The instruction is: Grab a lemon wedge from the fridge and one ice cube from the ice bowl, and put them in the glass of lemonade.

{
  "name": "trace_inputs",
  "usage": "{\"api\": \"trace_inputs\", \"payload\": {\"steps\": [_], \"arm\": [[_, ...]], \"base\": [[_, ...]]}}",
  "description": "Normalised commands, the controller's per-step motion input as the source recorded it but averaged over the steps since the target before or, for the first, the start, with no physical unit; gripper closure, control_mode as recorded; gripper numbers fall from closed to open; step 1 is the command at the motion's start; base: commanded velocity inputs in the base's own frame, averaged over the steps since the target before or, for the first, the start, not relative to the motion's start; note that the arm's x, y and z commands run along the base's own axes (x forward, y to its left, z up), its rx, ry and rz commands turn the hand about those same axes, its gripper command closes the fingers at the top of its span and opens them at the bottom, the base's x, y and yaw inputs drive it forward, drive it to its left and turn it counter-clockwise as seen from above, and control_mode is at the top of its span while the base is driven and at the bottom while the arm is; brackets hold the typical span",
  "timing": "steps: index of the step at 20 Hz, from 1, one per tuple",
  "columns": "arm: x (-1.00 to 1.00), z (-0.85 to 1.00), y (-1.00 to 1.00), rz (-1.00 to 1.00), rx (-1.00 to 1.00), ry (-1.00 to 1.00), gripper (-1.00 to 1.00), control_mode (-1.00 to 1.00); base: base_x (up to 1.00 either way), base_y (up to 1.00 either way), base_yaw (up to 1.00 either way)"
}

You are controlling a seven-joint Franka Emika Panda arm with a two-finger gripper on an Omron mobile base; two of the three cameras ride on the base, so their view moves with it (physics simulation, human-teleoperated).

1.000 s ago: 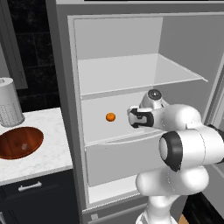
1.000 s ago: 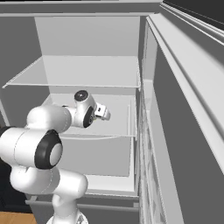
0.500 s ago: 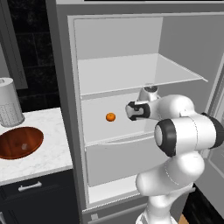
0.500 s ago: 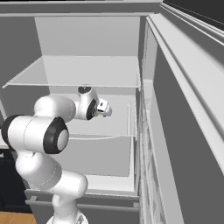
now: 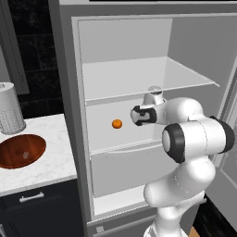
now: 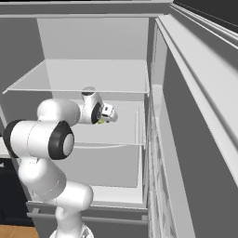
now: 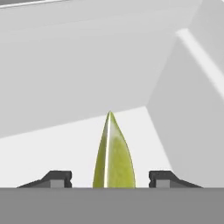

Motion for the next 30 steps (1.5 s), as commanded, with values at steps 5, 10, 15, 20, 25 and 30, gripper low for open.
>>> {"api": "trace_inputs", "payload": {"steps": [5, 10, 15, 20, 25, 30], "arm": [[-0.07, -0.71, 0.03, 0.0, -0.01, 0.0, 1.0, -1.0], [-0.3, -0.81, 0.0, 0.0, 0.0, 0.04, 1.0, -1.0], [-0.81, -1.0, 0.0, -0.04, -0.01, 0.07, 1.0, -1.0], [-1.0, -1.0, 0.0, -0.06, -0.07, 0.01, 1.0, -1.0], [-1.0, -0.58, 0.0, -0.05, 0.0, 0.05, 1.0, -1.0], [-1.0, 0.06, 0.0, -0.04, 0.03, 0.21, 1.0, -1.0]], "base": [[0.0, 0.0, 0.0], [0.0, 0.0, 0.0], [0.0, 0.0, 0.0], [0.0, 0.0, 0.0], [0.0, 0.0, 0.0], [0.0, 0.0, 0.0]]}}
